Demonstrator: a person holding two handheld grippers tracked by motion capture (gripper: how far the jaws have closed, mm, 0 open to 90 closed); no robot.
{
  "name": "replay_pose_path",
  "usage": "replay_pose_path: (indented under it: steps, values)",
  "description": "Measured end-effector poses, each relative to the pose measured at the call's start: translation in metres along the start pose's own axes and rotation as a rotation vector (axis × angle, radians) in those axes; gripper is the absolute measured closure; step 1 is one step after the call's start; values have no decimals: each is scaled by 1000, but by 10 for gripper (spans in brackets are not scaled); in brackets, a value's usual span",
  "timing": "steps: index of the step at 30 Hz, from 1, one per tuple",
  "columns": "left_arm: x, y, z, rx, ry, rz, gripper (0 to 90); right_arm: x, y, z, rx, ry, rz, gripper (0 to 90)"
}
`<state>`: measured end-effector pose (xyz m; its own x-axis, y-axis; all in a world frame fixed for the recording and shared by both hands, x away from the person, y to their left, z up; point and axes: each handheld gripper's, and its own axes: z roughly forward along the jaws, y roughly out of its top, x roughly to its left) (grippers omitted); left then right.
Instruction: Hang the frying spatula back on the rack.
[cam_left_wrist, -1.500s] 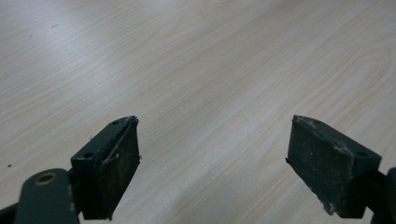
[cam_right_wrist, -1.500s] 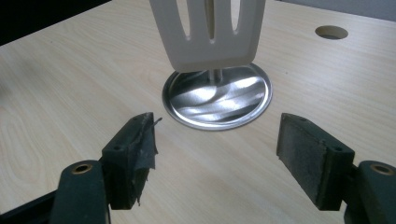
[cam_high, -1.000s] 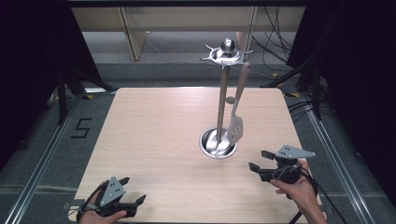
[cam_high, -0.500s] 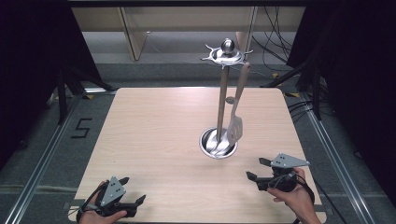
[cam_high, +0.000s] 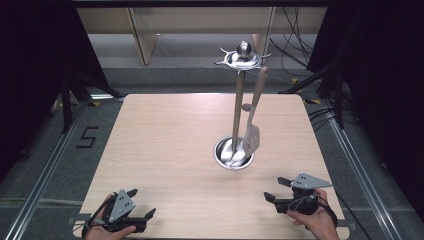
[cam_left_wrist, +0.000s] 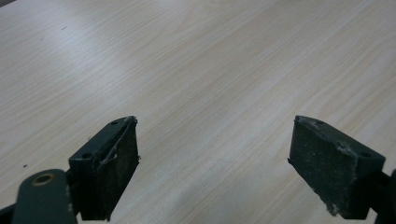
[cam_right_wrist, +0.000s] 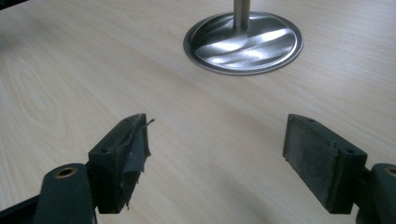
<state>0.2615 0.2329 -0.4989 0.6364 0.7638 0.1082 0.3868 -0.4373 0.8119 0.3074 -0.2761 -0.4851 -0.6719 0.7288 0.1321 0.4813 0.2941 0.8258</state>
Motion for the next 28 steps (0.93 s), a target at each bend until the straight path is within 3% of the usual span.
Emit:
replay_pose_path:
  steps: [3,4,6,8,11,12,13,15,16,19,21,23,24,26,28]
  values:
    - [1,0,0,6,3,8,151,0,-4,0,5,-5,-32,234]
    - [3,1,-1,8,8,38,151,3,-6,-1,13,-12,-2,233]
    - [2,0,-1,7,8,34,151,1,-6,-1,21,-4,-25,233]
    - [2,0,-1,6,11,30,151,2,-8,-1,15,2,-17,233]
    - [3,0,-1,13,4,37,150,7,-10,-5,29,-27,11,234]
    - [3,0,-1,17,3,35,150,6,-10,-6,15,-45,-16,234]
    - [1,-1,0,8,6,7,150,5,-10,-8,6,-51,-30,234]
    - [2,0,-1,10,5,31,150,8,-12,-10,13,-51,17,234]
    - [3,0,-1,17,7,37,150,6,-13,-11,16,-54,-10,234]
    - [3,0,-1,16,5,39,150,6,-15,-13,17,-56,-23,235]
    - [3,0,-1,15,7,38,150,7,-16,-13,26,-52,-10,236]
    - [0,-1,1,-8,5,-6,150,6,-16,-14,15,-59,-13,236]
    - [0,-1,1,-8,5,-5,150,6,-17,-14,12,-60,-17,237]
    - [3,0,-1,12,3,36,150,6,-17,-14,20,-59,-10,238]
    - [1,0,0,9,6,12,150,6,-18,-14,24,-59,3,239]
